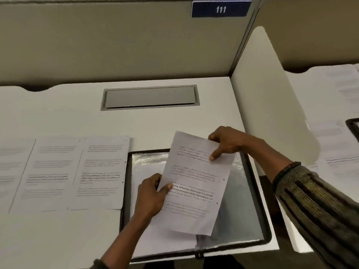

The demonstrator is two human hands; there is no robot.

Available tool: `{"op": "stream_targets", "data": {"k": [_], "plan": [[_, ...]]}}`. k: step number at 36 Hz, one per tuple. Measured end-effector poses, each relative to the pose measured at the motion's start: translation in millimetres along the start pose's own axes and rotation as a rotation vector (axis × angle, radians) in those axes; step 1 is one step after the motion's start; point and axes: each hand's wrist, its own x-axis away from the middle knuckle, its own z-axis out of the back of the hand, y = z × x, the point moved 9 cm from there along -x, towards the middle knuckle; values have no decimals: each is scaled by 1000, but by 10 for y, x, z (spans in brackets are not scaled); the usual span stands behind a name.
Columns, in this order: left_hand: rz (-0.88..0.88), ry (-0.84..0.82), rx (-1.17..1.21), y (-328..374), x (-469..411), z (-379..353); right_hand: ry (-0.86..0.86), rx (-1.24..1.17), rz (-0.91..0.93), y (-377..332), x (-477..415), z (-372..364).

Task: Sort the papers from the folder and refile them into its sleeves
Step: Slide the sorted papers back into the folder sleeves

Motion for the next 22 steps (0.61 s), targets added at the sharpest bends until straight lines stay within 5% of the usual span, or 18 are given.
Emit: {"op": "stream_targets", "data": {"k": [7,13,22], "plan": [[90,235,74,86,172,-271,-74,182,99,10,-389,161],[293,520,-206,25,426,-579,-34,355,185,33,-588,567],[124,357,-524,328,318,-1652,139,424,195,207,-781,1357]]}}
